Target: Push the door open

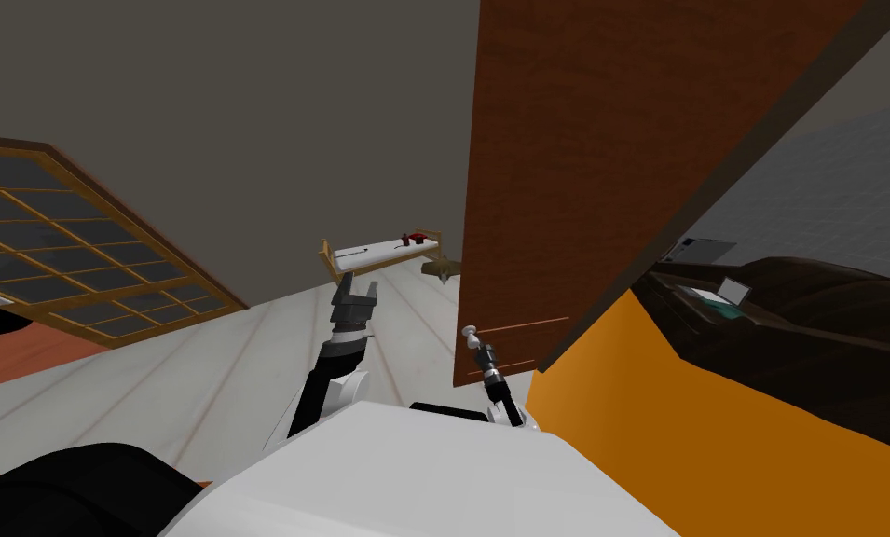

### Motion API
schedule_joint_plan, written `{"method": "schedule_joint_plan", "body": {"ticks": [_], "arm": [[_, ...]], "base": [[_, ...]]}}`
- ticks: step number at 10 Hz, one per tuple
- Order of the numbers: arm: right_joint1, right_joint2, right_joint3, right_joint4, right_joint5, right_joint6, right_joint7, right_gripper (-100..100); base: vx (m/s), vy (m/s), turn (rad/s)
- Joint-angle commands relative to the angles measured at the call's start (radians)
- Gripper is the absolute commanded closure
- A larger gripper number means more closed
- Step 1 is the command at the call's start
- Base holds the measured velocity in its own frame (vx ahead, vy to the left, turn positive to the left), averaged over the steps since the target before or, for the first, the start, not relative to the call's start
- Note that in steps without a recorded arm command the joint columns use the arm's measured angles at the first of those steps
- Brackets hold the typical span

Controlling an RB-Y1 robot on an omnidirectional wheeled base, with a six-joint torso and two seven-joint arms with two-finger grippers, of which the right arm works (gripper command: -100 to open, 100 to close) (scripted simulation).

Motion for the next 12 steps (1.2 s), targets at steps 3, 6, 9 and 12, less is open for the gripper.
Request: {"method": "schedule_joint_plan", "body": {"ticks": [3, 6, 9, 12], "arm": [[-0.026, 0.012, 0.013, 0.001, -0.029, -0.019, -0.085, 100], [-0.001, 0.013, 0.032, 0.002, -0.052, -0.003, -0.131, -100], [0.017, 0.024, 0.063, -0.023, -0.091, 0.001, -0.214, -100], [0.032, 0.037, 0.089, -0.043, -0.121, 0.004, -0.281, -100]], "base": [[0.043, 0.025, -0.044], [-0.01, -0.025, 0.004], [-0.089, -0.073, 0.01], [-0.077, -0.064, 0.007]]}}
